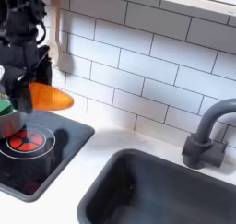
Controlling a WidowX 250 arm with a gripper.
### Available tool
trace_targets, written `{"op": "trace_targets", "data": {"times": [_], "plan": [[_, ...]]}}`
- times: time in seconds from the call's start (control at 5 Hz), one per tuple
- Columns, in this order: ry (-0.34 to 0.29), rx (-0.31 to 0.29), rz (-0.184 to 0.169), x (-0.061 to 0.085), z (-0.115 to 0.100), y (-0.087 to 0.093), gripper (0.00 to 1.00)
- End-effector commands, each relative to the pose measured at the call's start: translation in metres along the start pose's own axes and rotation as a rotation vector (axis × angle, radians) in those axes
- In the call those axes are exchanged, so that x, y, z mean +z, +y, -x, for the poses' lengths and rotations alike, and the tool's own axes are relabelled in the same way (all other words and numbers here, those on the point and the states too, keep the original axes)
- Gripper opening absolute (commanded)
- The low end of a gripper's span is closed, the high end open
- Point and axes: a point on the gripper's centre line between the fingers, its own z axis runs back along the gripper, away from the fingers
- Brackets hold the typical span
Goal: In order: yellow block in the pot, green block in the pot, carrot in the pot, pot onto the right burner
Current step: 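Put the carrot in the pot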
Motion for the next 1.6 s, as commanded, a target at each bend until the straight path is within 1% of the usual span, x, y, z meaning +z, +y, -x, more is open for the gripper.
{"op": "trace_targets", "data": {"times": [0.0,0.2,0.4,0.6,0.8,1.0,1.2,1.4], "plan": [[0.005,-0.39,-0.178,-0.011,-0.027,-0.001,0.0],[0.019,-0.467,-0.166,-0.014,-0.03,-0.006,0.0],[-0.002,-0.456,-0.126,-0.009,-0.023,-0.007,0.0],[-0.018,-0.409,-0.075,-0.009,-0.028,-0.001,0.0],[-0.073,-0.335,0.025,0.016,-0.03,0.004,0.0],[-0.092,-0.263,0.065,0.024,-0.041,0.016,0.0],[-0.124,-0.204,0.084,0.023,-0.049,0.018,0.0],[-0.127,-0.161,0.099,0.019,-0.059,0.009,0.0]]}}
